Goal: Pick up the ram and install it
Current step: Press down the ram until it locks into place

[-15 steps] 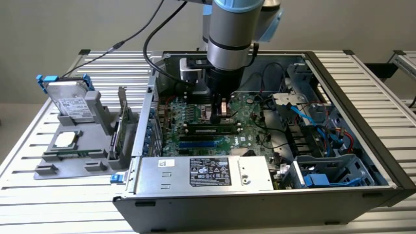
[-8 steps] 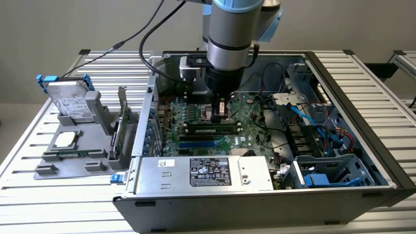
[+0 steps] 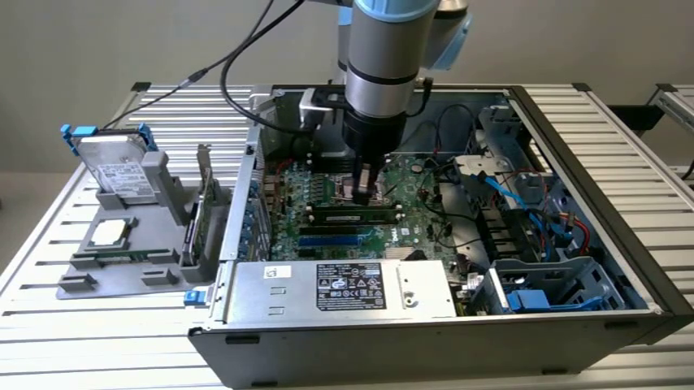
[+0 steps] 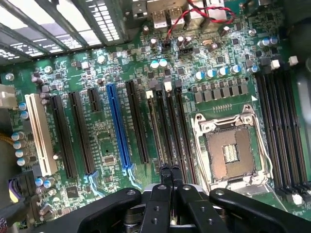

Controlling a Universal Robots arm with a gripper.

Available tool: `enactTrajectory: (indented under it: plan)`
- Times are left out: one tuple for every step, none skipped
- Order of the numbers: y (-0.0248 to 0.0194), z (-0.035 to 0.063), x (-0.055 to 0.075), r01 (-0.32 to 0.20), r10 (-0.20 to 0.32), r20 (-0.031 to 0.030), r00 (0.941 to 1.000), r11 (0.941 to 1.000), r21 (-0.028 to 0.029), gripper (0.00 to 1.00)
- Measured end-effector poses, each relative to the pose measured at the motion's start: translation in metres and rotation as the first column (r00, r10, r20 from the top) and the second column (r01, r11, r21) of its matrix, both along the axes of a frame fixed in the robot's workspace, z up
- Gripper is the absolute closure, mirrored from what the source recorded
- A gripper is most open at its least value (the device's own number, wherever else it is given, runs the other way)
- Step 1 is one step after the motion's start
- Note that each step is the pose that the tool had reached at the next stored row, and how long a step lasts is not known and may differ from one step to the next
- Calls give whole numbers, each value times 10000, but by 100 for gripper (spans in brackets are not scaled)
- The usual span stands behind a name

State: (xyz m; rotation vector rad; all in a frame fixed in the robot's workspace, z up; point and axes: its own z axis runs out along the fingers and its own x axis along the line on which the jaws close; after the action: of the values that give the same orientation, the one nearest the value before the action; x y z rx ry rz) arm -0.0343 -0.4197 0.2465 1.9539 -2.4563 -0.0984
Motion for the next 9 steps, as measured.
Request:
enactTrajectory:
  plan:
    - [0,0,0,146,-146,2,9999,9999,0,90]
    - [0,0,0,285,-285,4,9996,9996,0,90]
    - [0,0,0,443,-443,6,9990,9990,0,90]
    - [0,0,0,591,-591,7,9983,9983,1,90]
    - [0,0,0,737,-737,8,9973,9973,1,90]
    - [0,0,0,882,-882,8,9961,9961,1,90]
    - [0,0,0,1019,-1019,8,9948,9948,1,90]
    - [0,0,0,1177,-1177,8,9930,9930,0,90]
    - [0,0,0,1325,-1325,8,9912,9912,1,90]
